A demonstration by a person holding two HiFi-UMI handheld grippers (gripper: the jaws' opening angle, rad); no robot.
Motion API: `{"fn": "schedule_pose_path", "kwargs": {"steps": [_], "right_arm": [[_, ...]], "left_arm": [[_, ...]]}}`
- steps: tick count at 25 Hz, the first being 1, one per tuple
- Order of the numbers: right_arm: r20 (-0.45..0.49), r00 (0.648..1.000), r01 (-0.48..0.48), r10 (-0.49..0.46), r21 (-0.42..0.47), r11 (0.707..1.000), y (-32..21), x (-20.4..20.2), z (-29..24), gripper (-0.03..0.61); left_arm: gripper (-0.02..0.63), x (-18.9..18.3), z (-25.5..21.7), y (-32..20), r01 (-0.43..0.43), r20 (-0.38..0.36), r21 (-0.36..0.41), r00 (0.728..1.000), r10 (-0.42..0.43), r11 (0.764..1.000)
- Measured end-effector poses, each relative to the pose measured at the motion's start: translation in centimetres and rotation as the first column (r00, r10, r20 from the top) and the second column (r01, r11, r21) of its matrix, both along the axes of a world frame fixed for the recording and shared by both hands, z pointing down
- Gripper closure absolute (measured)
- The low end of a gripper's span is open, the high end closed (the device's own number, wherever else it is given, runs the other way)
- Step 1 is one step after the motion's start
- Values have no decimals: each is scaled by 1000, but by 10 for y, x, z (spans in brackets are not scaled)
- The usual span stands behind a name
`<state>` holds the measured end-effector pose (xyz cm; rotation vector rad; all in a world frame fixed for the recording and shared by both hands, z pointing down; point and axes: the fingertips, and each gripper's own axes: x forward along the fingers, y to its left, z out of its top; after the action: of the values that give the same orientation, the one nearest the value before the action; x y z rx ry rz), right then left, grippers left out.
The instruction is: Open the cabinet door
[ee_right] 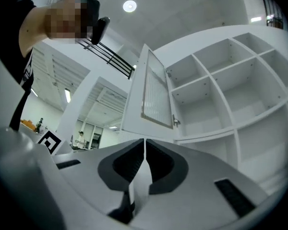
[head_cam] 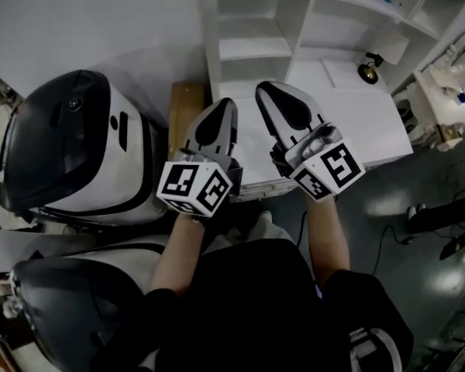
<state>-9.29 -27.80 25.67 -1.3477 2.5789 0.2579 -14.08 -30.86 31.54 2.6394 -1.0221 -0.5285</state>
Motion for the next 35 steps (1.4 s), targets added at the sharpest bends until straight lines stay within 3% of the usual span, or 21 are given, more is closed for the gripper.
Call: {"fn": "schedule_pose_path", "kwargs": {"steps": [4,8,13,18,24,35], "right_arm": [[36,995,-91,95,-94,991,-1,23,38,554],[4,985,-171,175,-194,966,1,34,82,555],[-55,967,-255,250,-250,934,9,33,130,560],[-116,969,-242,218,-266,933,8,19,152,561],[-119,973,-223,196,-294,929,4,1,164,561],[-137,970,-233,203,-263,936,0,-2,153,561]], "left_arm": [[601,17,23,2,6,75,-7,997,-6,1000],[601,24,49,7,17,139,-27,990,-13,999],[601,19,85,15,52,213,-65,976,-37,996],[600,15,102,23,94,317,-32,945,-79,995],[601,-1,103,25,111,311,-16,945,-101,994],[601,-5,99,30,109,270,-17,958,-100,994]]}}
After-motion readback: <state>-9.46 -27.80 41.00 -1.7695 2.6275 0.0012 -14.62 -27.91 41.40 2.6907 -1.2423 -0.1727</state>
